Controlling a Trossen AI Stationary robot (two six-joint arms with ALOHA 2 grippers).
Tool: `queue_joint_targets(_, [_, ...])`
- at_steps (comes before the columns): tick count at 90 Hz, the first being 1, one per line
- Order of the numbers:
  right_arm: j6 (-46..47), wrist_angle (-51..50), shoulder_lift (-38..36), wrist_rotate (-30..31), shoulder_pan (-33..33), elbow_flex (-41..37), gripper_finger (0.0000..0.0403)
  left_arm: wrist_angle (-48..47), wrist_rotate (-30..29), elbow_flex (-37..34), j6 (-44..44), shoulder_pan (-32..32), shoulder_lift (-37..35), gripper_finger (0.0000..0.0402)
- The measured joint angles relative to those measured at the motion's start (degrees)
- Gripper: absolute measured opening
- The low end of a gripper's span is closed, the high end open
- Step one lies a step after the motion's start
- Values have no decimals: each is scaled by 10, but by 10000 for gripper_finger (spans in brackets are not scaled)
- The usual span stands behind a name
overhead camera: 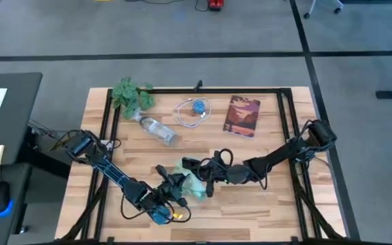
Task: Apply microfiber cloth
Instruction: Wipe the back and front of the black cellphone with the green microfiber cloth
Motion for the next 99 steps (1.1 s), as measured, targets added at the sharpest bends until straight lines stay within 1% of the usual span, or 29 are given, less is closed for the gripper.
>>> queue_joint_targets(7, [0, -1, 0, -3, 1, 0, 20, 3, 0, 0, 27, 0, -15, 0])
queue_joint_targets(37, [2, -11, 2, -17, 2, 0, 21, 13, -11, 1, 88, 6, -69, 0])
queue_joint_targets(46, [-2, -15, 3, -23, 3, -1, 20, 12, 15, 2, 91, 12, -76, 0])
queue_joint_targets(51, [-7, -20, 3, -27, 3, -2, 20, 1, 39, 2, 76, 12, -76, 0])
queue_joint_targets(55, [-9, -23, 4, -29, 4, -2, 20, -11, 59, 2, 47, 11, -72, 0])
queue_joint_targets(59, [-9, -27, 4, -30, 4, -3, 20, -22, 67, 2, 16, 9, -66, 0])
queue_joint_targets(71, [-10, -36, 5, -30, -4, -3, 20, -22, 55, -7, -42, -3, -41, 0])
queue_joint_targets(83, [-11, -34, 5, -31, -19, -3, 20, -22, 27, -7, -73, -19, -26, 0])
queue_joint_targets(89, [-16, 4, 2, -17, -25, 0, 20, -29, 45, -10, -83, -26, -21, 0])
queue_joint_targets(94, [-17, 30, -4, -7, -30, 3, 20, -31, 46, -12, -82, -31, -17, 0])
queue_joint_targets(99, [-27, 49, -3, -9, -32, 3, 20, -8, 37, -10, -75, -34, -21, 0])
